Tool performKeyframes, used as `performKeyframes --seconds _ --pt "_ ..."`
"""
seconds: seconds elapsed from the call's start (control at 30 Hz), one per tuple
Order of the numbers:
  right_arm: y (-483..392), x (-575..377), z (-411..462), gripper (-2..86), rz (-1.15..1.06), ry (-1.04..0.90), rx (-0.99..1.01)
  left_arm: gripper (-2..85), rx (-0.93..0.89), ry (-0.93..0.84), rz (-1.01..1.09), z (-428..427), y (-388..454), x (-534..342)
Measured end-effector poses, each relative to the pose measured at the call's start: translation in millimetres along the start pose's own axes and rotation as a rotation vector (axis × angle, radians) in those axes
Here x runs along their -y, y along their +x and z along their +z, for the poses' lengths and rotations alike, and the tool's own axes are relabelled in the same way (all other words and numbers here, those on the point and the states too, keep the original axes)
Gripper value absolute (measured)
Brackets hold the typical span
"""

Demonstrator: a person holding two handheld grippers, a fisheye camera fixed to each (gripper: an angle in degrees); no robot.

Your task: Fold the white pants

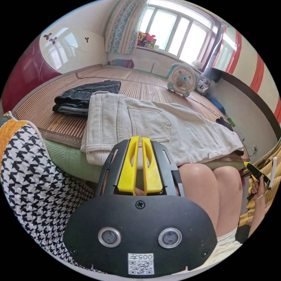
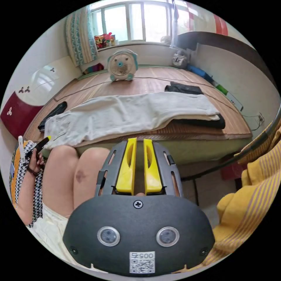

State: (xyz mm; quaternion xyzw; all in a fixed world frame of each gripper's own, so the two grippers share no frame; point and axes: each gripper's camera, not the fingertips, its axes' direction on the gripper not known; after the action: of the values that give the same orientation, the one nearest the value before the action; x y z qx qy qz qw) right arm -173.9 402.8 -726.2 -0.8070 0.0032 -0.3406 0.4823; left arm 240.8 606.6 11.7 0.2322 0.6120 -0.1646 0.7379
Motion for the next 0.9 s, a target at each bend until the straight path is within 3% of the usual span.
performKeyframes --seconds 0.4,0.9 --pt "-69.5 -52.6 -35.2 3.7 -0.122 0.011 0.082 9.1 -0.004 -0.072 0.172 -20.9 -2.4 -51.3" --pt "-52.0 -85.7 -65.8 4.2 -0.090 0.028 0.073 8.8 -0.159 -0.127 0.056 26.3 -8.4 -38.2"
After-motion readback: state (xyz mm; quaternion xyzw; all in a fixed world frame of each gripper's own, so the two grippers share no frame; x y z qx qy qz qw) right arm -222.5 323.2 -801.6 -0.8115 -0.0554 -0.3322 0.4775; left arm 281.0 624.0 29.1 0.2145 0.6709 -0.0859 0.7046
